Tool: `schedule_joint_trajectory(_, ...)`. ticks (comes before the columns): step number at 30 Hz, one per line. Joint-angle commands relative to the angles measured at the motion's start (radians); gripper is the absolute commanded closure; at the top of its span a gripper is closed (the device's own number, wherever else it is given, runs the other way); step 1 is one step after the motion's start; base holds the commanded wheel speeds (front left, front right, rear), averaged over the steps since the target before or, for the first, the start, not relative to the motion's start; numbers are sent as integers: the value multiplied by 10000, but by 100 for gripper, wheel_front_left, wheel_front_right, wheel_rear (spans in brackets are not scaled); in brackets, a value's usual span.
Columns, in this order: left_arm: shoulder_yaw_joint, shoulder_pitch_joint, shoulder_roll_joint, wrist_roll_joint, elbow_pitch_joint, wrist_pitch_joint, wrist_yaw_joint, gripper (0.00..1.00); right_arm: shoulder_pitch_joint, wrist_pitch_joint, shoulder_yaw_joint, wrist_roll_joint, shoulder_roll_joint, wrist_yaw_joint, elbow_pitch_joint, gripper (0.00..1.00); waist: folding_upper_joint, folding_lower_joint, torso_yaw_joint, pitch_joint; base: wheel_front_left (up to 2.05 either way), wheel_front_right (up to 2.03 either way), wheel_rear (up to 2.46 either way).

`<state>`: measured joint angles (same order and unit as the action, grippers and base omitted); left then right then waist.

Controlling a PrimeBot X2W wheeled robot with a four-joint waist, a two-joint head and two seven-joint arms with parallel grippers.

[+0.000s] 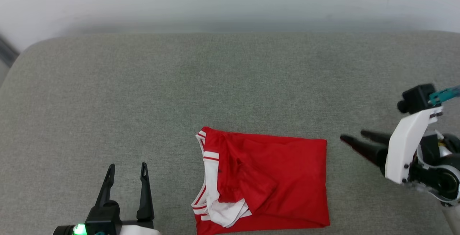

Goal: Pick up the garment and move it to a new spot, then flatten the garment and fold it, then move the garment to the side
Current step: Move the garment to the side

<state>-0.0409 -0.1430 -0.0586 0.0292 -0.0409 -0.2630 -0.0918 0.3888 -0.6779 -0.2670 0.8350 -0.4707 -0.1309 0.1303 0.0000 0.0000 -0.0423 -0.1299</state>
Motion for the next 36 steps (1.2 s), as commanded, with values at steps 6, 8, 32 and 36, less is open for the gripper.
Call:
schedule_joint_trajectory(6,-64,511,37,-28,-1,-22,99,0,-586,-1626,-336,1340,-244,3,160,0,0,0,-241,-543,0,0,0)
schedule_joint_trajectory(8,-97,653,46,-5,18,-22,105,0,-692,-1703,-435,1529,-93,3,298,0,0,0,-315,-715,0,0,0)
schedule_joint_trajectory(32,-316,1365,88,255,304,-22,106,0,-199,134,-3258,1064,351,13,1719,100,0,0,-887,-1350,0,0,0)
schedule_joint_trajectory(36,-223,1147,86,246,299,-22,57,0,423,702,-3587,1109,31,5,1351,100,0,0,-663,-999,0,0,0)
